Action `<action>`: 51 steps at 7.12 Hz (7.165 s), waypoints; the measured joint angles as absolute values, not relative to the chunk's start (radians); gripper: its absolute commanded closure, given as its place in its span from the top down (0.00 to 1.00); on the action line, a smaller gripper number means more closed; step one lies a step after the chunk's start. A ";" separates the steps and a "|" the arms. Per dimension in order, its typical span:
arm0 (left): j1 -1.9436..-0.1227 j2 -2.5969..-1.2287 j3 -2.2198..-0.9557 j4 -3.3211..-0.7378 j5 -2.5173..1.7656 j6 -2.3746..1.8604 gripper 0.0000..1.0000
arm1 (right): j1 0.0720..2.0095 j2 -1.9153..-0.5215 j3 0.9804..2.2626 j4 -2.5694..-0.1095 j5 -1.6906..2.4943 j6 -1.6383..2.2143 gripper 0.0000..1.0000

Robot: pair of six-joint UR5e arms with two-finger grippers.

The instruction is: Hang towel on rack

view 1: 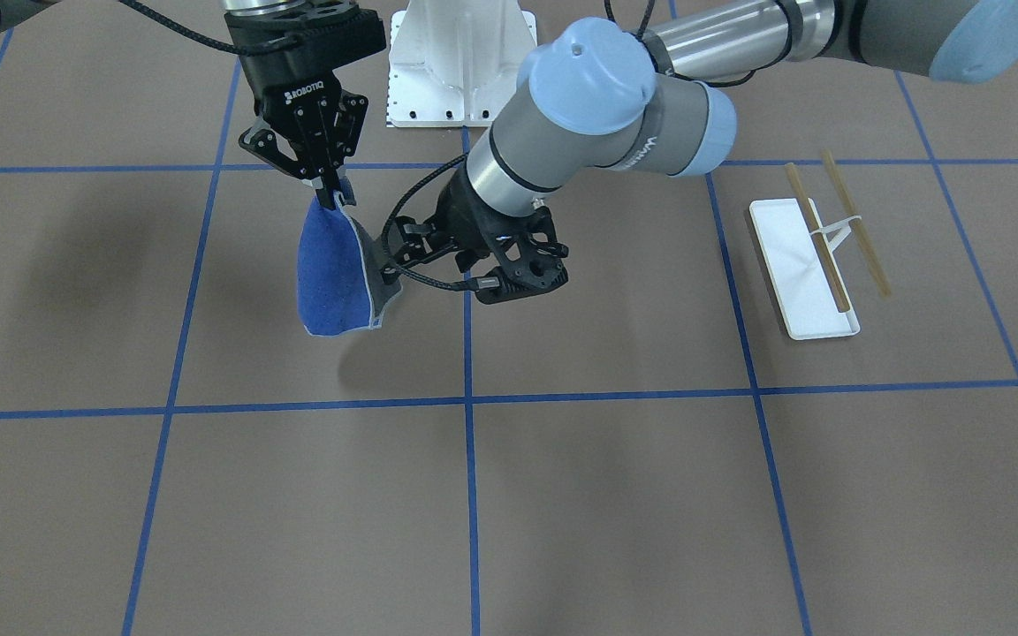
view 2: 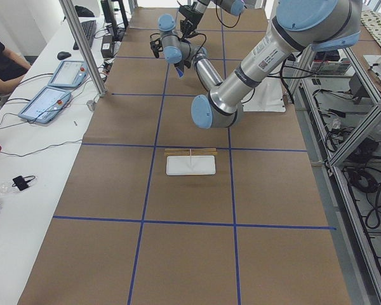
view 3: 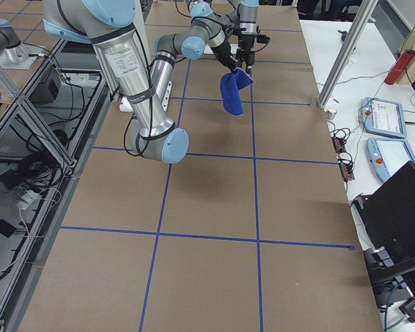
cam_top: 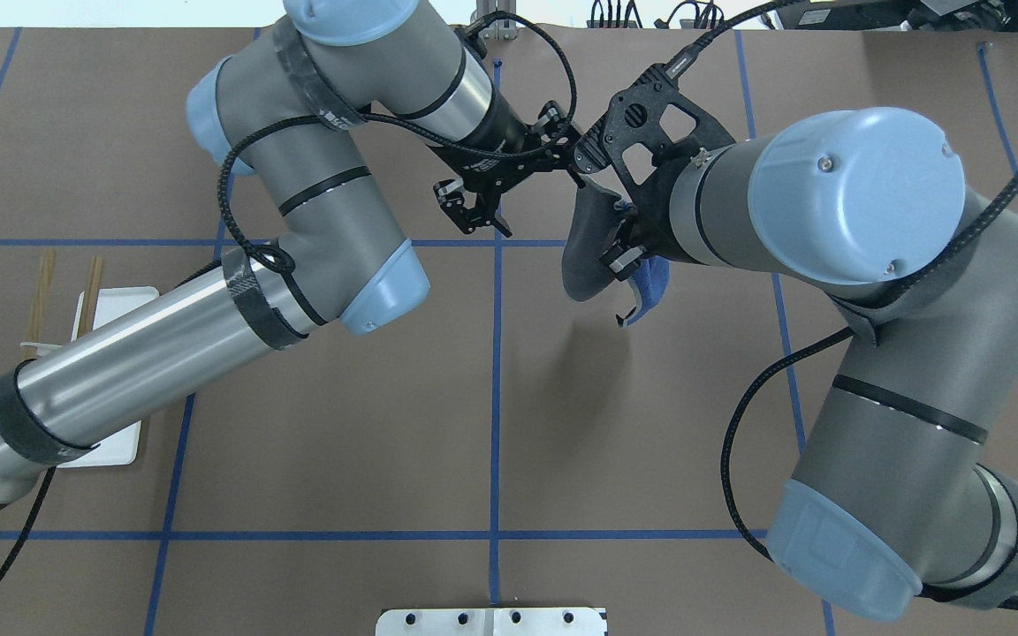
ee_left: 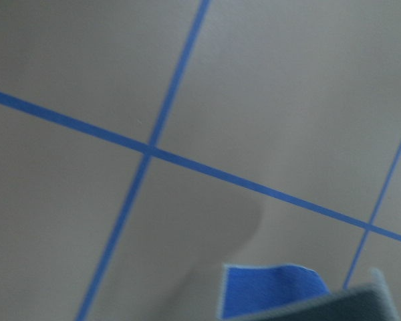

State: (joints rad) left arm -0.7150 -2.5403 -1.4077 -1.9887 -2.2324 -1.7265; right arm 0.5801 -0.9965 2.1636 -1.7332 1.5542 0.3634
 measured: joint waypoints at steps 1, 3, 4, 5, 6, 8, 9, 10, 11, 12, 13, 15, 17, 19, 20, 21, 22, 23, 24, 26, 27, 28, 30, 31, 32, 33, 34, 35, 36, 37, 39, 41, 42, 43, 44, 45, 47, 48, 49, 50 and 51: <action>-0.707 -2.564 -1.400 -1.992 -2.226 -1.744 0.98 | 0.574 -0.996 2.164 -1.734 1.548 0.363 0.00; -0.703 -2.584 -1.393 -1.994 -2.223 -1.752 0.97 | 0.568 -0.997 2.165 -1.735 1.542 0.364 0.00; -0.702 -2.593 -1.381 -1.996 -2.222 -1.753 0.76 | 0.566 -0.998 2.166 -1.735 1.537 0.364 0.00; -0.700 -2.601 -1.366 -2.001 -2.221 -1.752 0.32 | 0.565 -0.998 2.167 -1.735 1.535 0.364 0.00; -0.698 -2.603 -1.357 -2.012 -2.221 -1.752 0.00 | 0.565 -0.997 2.168 -1.735 1.535 0.364 0.00; -0.690 -2.601 -1.353 -2.021 -2.221 -1.745 0.00 | 0.565 -0.997 2.168 -1.735 1.535 0.364 0.00; -0.689 -2.599 -1.353 -2.022 -2.221 -1.744 0.00 | 0.565 -0.999 2.168 -1.735 1.536 0.364 0.00; -0.690 -2.598 -1.354 -2.022 -2.221 -1.743 0.00 | 0.565 -0.999 2.168 -1.735 1.536 0.364 0.99; -0.701 -2.597 -1.357 -2.022 -2.222 -1.745 0.00 | 0.567 -1.003 2.168 -1.734 1.536 0.371 1.00; -0.722 -2.597 -1.368 -2.019 -2.226 -1.747 0.00 | 0.579 -1.010 2.174 -1.733 1.540 0.414 1.00; -0.747 -2.579 -1.402 -2.012 -2.250 -1.749 0.00 | 0.616 -1.024 2.181 -1.739 1.582 0.479 1.00; -0.805 -2.441 -1.556 -2.005 -2.341 -1.748 0.00 | 0.744 -1.063 2.171 -1.766 1.746 0.502 1.00; -0.888 -2.284 -1.683 -2.005 -2.443 -1.740 0.00 | 0.866 -1.091 2.132 -1.823 1.848 0.375 1.00; -0.971 -2.146 -1.773 -2.006 -2.514 -1.677 0.00 | 1.017 -1.103 2.057 -1.878 2.010 0.238 1.00; -1.002 -2.048 -1.826 -2.006 -2.524 -1.600 0.00 | 1.090 -1.106 2.005 -1.905 2.096 0.171 1.00; -1.025 -1.961 -1.863 -2.007 -2.528 -1.534 0.00 | 1.138 -1.111 1.966 -1.938 2.142 0.112 1.00; -1.052 -1.883 -1.890 -2.007 -2.530 -1.468 0.00 | 1.168 -1.121 1.941 -1.974 2.156 0.062 1.00; -1.083 -1.788 -1.917 -2.009 -2.534 -1.370 0.00 | 1.190 -1.130 1.926 -2.007 2.160 0.029 1.00; -1.116 -1.683 -1.941 -2.011 -2.536 -1.250 0.00 | 1.199 -1.134 1.921 -2.035 2.161 0.016 1.00; -1.164 -1.508 -1.957 -2.015 -2.537 -1.012 0.00 | 1.209 -1.141 1.916 -2.064 2.162 -0.007 1.00; -1.184 -1.454 -1.952 -2.015 -2.537 -0.917 0.00 | 1.215 -1.147 1.916 -2.073 2.163 -0.030 1.00; -1.199 -1.417 -1.947 -2.015 -2.537 -0.842 0.00 | 1.219 -1.151 1.915 -2.081 2.162 -0.042 1.00; -1.214 -1.383 -1.930 -2.014 -2.533 -0.750 0.00 | 1.222 -1.159 1.914 -2.086 2.160 -0.048 1.00; -1.222 -1.377 -1.910 -2.015 -2.528 -0.706 0.00 | 1.222 -1.163 1.914 -2.086 2.160 -0.049 1.00; -1.226 -1.375 -1.888 -2.015 -2.523 -0.668 0.11 | 1.223 -1.166 1.914 -2.086 2.160 -0.049 1.00; -1.228 -1.374 -1.872 -2.014 -2.522 -0.643 0.97 | 1.224 -1.167 1.914 -2.086 2.160 -0.050 1.00; -1.229 -1.372 -1.860 -2.014 -2.521 -0.632 0.98 | 1.225 -1.167 1.914 -2.087 2.161 -0.050 1.00; -1.234 -1.370 -1.850 -2.018 -2.521 -0.628 0.98 | 1.227 -1.169 1.914 -2.087 2.162 -0.051 1.00; -1.245 -1.369 -1.845 -2.020 -2.520 -0.627 0.98 | 1.228 -1.172 1.913 -2.088 2.163 -0.052 1.00; -1.261 -1.370 -1.838 -2.021 -2.520 -0.626 0.98 | 1.230 -1.179 1.913 -2.088 2.163 -0.058 1.00; -1.307 -1.374 -1.805 -2.022 -2.506 -0.625 0.98 | 1.254 -1.203 1.900 -2.088 2.167 -0.109 1.00; -1.368 -1.399 -1.758 -2.013 -2.439 -0.591 0.98 | 1.308 -1.271 1.879 -2.086 2.171 -0.166 1.00; -1.389 -1.427 -1.717 -2.003 -2.425 -0.555 0.98 | 1.368 -1.320 1.841 -2.080 2.170 -0.222 1.00; -1.402 -1.457 -1.676 -1.993 -2.420 -0.530 0.98 | 1.447 -1.353 1.759 -2.060 2.172 -0.283 1.00; -1.415 -1.482 -1.647 -1.984 -2.419 -0.516 0.98 | 1.515 -1.388 1.660 -1.998 2.175 -0.320 1.00; -1.427 -1.493 -1.633 -1.979 -2.418 -0.500 0.98 | 1.549 -1.429 1.593 -1.904 2.187 -0.331 1.00; -1.447 -1.499 -1.606 -1.971 -2.417 -0.446 0.98 | 1.567 -1.491 1.527 -1.743 2.225 -0.332 1.00; -1.456 -1.507 -1.588 -1.946 -2.415 -0.384 0.98 | 1.571 -1.505 1.504 -1.703 2.243 -0.330 1.00; -1.468 -1.525 -1.580 -1.882 -2.412 -0.304 0.98 | 1.583 -1.512 1.495 -1.686 2.277 -0.327 1.00; -1.493 -1.552 -1.578 -1.790 -2.398 -0.209 0.98 | 1.601 -1.518 1.495 -1.680 2.331 -0.312 1.00; -1.526 -1.585 -1.580 -1.693 -2.360 -0.115 0.98 | 1.613 -1.519 1.506 -1.677 2.369 -0.261 1.00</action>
State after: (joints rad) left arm -1.5263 -1.5849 -1.5800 -1.6932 -2.3600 -0.1148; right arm 1.6128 -1.5194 1.5058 -1.6772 2.3685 -0.2606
